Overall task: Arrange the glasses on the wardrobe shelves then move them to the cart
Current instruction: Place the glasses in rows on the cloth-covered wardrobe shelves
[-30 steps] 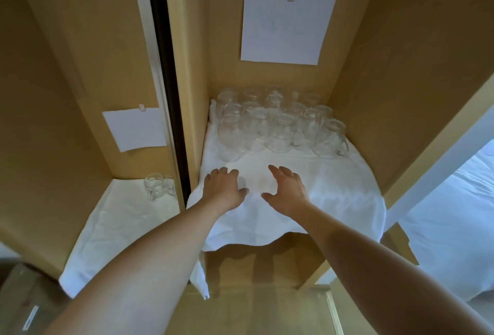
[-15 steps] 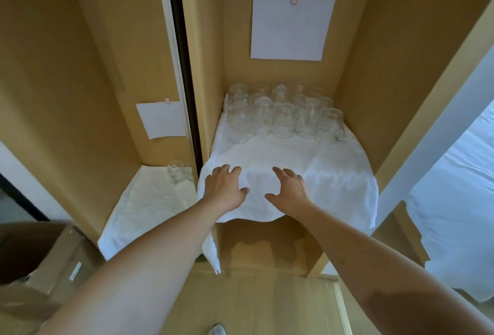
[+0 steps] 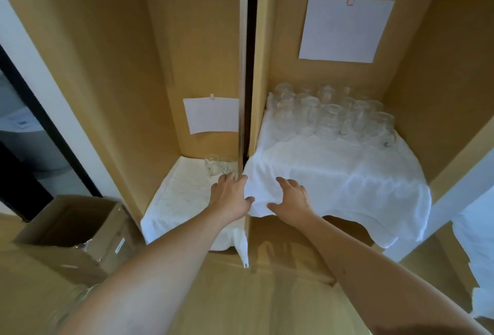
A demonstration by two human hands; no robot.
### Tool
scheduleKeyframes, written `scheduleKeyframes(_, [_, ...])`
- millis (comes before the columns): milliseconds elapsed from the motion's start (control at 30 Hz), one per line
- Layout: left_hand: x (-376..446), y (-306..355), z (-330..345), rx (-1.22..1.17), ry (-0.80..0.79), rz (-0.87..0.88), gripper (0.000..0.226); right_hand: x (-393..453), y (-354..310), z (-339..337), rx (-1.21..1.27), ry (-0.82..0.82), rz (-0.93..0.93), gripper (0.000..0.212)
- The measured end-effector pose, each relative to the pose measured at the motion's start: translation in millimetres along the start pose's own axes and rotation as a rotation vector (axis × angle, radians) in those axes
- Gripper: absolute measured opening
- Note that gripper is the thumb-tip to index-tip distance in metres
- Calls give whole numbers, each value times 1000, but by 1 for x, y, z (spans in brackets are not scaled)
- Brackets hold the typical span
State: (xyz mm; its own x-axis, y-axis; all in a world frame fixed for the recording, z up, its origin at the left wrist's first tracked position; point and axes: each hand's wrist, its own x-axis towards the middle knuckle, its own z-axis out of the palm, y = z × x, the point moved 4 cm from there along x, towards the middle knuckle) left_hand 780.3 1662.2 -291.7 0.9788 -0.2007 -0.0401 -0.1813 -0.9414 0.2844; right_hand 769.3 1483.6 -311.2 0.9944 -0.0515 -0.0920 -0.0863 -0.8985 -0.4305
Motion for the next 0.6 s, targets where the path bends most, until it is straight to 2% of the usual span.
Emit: scheduleKeyframes(600, [56,-228,-31,-10,-99,-40,64,72,-185,108,68,-68,72,78])
